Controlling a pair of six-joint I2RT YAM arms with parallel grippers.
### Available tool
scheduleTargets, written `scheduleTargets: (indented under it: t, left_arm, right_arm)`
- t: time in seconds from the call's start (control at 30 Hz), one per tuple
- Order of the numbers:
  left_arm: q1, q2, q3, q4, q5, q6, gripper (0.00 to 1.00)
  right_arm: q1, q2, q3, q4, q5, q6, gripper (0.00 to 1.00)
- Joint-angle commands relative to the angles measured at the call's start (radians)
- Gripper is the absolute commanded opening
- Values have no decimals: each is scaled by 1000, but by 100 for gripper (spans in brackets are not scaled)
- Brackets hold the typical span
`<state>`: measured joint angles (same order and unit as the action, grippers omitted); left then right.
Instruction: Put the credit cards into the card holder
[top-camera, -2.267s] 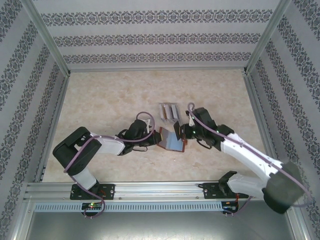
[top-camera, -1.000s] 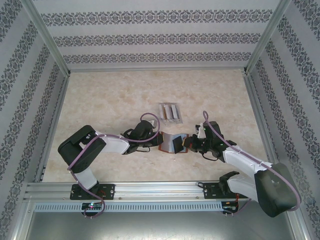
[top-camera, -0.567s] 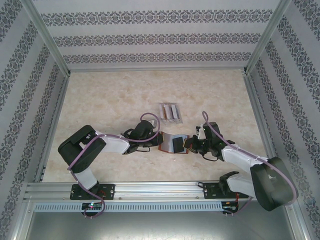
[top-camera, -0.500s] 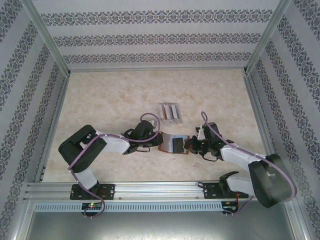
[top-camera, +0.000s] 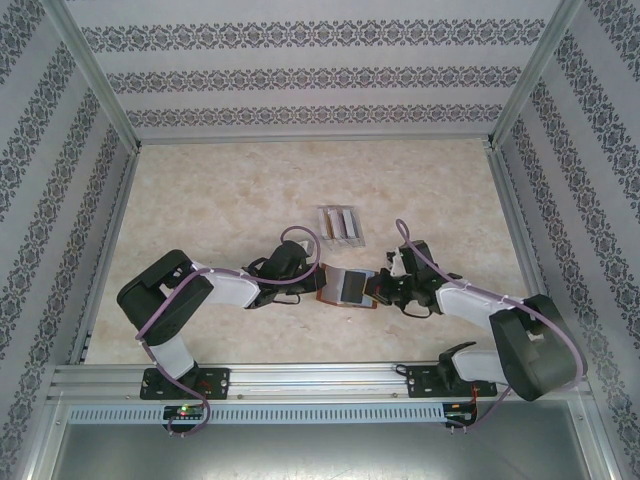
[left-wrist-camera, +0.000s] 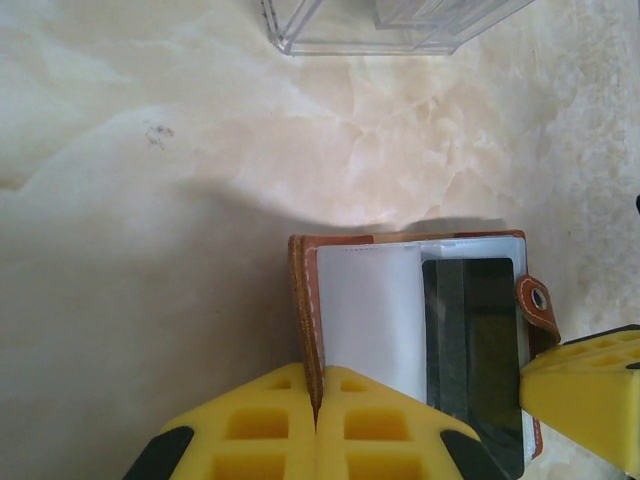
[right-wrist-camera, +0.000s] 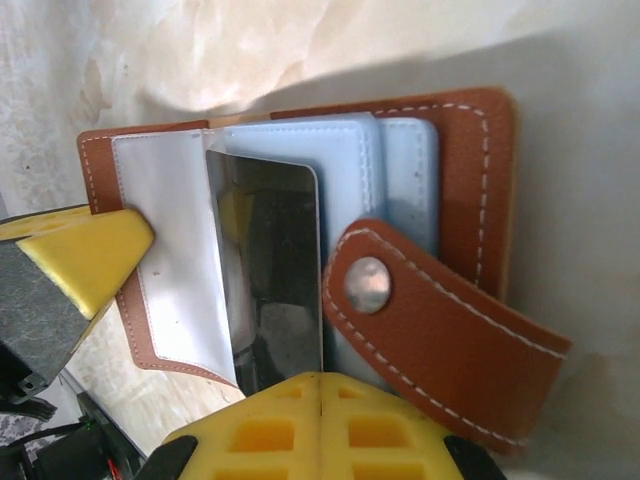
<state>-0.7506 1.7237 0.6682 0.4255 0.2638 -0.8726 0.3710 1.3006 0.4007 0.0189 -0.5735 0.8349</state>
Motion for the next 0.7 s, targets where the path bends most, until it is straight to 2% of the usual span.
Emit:
scheduleTargets:
  t: [0.0, 0.3, 0.67]
  left_arm:
    - [7, 7, 7, -54, -20, 1, 0]
    - [8, 3, 6, -55, -20, 1, 0]
    - [8, -3, 9, -73, -38, 12, 0]
  right_arm:
    - [13, 28, 45, 4, 1, -10, 0]
    - [36, 75, 68, -19, 6, -41, 0]
    - [-3, -20, 80, -203, 2, -116, 0]
